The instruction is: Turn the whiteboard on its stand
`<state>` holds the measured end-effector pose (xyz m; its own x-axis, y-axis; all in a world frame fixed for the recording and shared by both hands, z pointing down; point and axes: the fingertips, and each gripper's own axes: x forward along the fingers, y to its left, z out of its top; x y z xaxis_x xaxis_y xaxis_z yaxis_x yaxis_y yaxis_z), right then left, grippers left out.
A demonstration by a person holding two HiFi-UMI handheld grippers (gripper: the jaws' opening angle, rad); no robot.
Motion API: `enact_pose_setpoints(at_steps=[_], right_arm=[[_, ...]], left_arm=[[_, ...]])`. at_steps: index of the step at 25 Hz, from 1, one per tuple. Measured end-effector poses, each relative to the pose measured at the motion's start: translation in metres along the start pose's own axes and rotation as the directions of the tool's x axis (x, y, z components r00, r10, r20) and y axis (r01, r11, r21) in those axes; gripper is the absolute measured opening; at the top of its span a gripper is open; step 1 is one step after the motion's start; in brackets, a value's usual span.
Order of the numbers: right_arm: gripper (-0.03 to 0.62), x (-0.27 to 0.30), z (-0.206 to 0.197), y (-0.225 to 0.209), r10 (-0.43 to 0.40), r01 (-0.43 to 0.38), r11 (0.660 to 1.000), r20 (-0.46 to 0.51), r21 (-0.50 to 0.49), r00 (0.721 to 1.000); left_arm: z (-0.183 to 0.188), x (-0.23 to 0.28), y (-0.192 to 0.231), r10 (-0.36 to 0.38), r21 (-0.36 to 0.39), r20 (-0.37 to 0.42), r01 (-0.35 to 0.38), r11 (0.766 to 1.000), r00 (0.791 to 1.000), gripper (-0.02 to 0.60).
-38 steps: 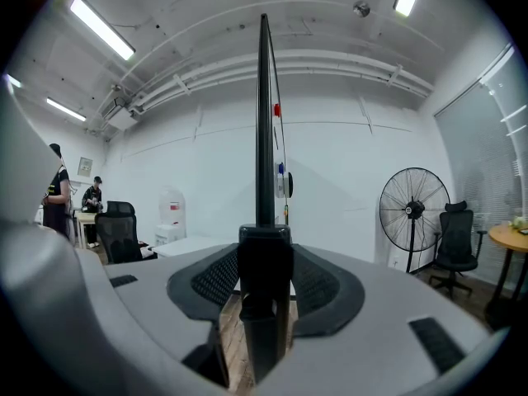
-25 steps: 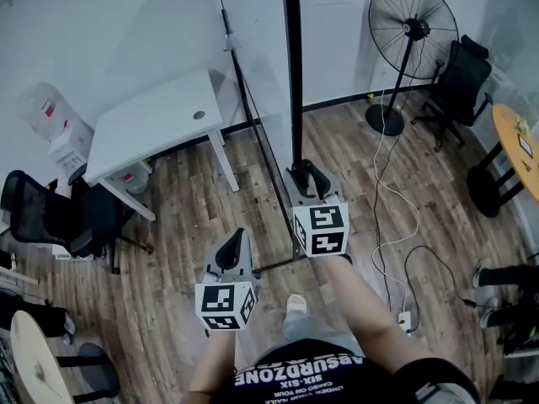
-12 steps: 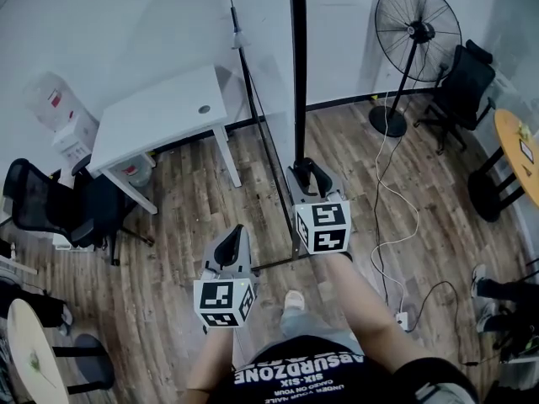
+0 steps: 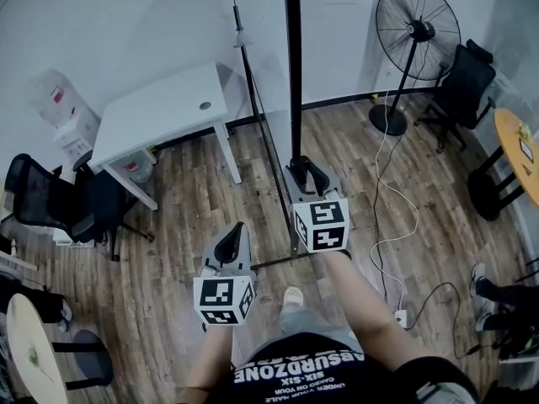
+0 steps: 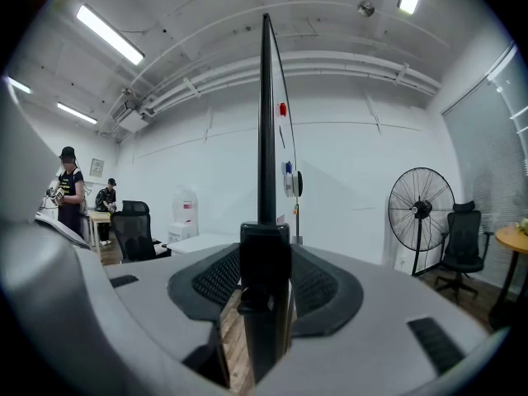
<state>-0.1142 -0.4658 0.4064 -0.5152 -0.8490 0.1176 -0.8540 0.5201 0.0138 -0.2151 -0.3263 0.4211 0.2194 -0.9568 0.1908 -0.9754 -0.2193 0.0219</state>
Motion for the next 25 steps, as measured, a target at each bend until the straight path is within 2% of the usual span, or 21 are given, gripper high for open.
enact_pose_setpoints(at_steps=[8,25], right_arm=[[0.164,-0.013,-0.006,0.005,0.005,-0.005,1.000,-0.001,0.020,1.000],[0.163,-0.018,-0.007,0.007,-0.005,0.005,1.000,-0.013,0.019,1.000]], left_arm=[[-0.004,-0.012,-0.009,-0.001,0.001,-0.003,0.001,1.000,1.000,0.005],[-0.006,-0.037,-0.008,0.043,-0.006,0.007,-0.043,0.999,0.999,0.005]])
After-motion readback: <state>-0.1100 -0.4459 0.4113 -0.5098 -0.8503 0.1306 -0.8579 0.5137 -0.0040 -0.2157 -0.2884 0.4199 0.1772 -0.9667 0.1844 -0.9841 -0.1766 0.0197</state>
